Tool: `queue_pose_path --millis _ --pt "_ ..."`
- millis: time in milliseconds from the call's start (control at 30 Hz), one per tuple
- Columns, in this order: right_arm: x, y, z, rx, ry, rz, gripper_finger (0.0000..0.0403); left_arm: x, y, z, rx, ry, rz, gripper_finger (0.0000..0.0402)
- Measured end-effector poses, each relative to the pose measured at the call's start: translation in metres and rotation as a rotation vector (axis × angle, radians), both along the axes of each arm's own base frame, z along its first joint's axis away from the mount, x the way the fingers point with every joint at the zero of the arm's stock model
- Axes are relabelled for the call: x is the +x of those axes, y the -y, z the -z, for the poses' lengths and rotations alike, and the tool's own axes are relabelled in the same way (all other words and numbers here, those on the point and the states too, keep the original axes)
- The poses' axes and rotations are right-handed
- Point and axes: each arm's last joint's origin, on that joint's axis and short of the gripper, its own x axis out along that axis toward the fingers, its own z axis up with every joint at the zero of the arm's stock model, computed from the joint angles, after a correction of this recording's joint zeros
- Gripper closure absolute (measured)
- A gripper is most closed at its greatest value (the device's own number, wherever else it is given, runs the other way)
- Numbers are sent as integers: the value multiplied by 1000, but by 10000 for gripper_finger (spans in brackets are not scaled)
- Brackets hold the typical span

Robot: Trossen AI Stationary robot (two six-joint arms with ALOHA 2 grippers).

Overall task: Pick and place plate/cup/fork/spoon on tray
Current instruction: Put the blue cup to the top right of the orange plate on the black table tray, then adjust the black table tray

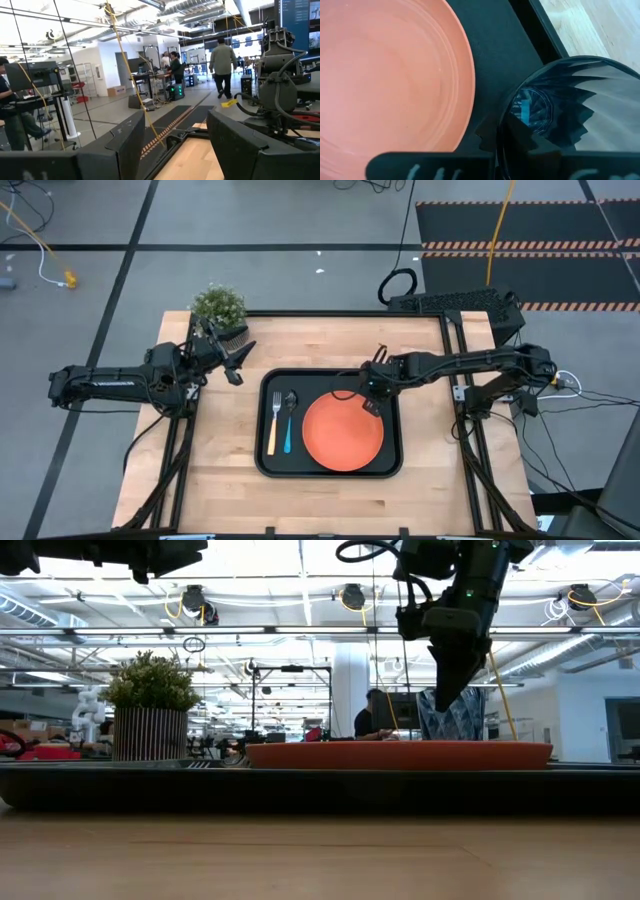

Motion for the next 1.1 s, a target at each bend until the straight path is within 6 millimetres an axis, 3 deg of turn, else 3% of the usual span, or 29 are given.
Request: queue_pose_path --millis 433,1100 --pt "-4 0 -1 -12 -31 -56 392 0 0 0 0 0 0 186" --pt "-18 -1 -32 -33 134 -45 300 0 0 1 0 -7 -1 186"
